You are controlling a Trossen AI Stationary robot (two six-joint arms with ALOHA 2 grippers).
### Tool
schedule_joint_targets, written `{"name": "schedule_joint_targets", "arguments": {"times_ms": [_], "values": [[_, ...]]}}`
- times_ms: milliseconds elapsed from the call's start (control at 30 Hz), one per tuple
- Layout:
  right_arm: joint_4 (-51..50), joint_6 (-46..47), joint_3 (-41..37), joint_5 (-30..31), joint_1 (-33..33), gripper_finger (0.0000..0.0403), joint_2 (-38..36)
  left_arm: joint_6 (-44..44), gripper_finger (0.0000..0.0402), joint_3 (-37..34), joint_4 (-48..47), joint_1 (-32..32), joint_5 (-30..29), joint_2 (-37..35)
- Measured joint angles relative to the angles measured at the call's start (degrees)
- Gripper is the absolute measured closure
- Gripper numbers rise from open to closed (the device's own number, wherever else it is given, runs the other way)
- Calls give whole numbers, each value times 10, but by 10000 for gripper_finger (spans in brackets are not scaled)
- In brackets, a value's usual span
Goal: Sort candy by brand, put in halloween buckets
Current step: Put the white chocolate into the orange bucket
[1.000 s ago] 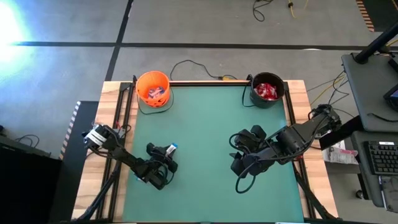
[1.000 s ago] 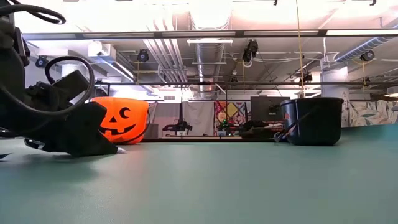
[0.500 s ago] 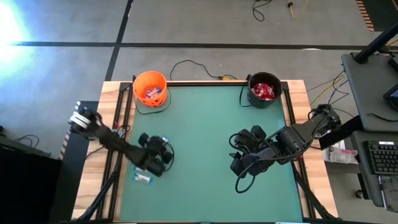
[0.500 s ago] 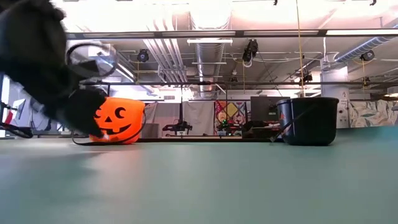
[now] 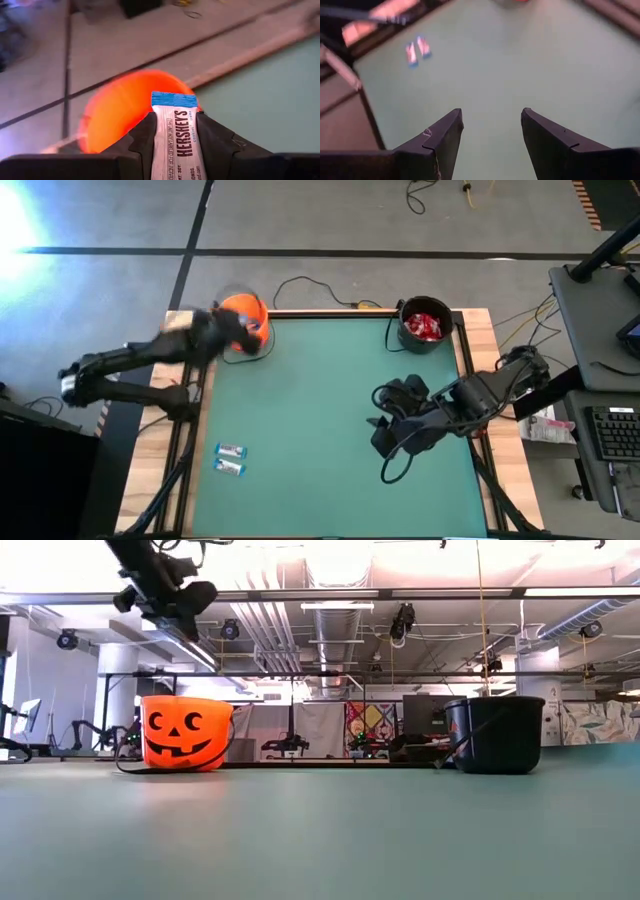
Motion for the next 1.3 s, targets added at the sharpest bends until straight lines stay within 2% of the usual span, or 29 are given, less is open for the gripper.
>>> {"name": "schedule_joint_targets", "arguments": {"times_ms": [100, 233, 367, 467, 567, 667, 900, 967, 1033, 1100, 1133, 1200, 1300], "values": [[0, -11, 11, 33, -2, 207, -2, 61, 300, 35, 26, 134, 78, 5], [0, -24, 10, -9, -5, 207, -2, 79, 300, 46, 33, 282, 247, 61], [20, -11, 10, -25, -4, 207, 1, 78, 300, 50, 17, 360, 303, 142], [50, -21, 9, -26, -1, 207, 4, 72, 300, 51, 18, 380, 334, 201], [71, -28, 9, -27, -1, 207, 4, 63, 296, 51, 19, 381, 358, 242], [70, -19, 9, -59, -1, 209, 4, 63, 279, 53, 22, 381, 358, 266], [70, -36, 9, -81, 2, 216, 6, 85, 198, 79, 13, 379, 358, 262], [71, -44, 9, -81, -1, 216, 6, 94, 174, 100, -9, 376, 393, 247], [74, -41, 9, -81, -6, 216, 6, 96, 153, 123, -42, 365, 475, 221], [86, -35, 9, -80, -9, 216, 6, 102, 139, 132, -68, 336, 575, 177], [95, -37, 9, -76, -9, 216, 6, 101, 136, 134, -71, 310, 603, 147], [115, -52, 6, -53, -8, 216, 6, 96, 133, 132, -68, 244, 605, 86], [142, -80, 4, -19, -8, 214, 14, 94, 134, 108, -70, 113, 547, 0]]}}
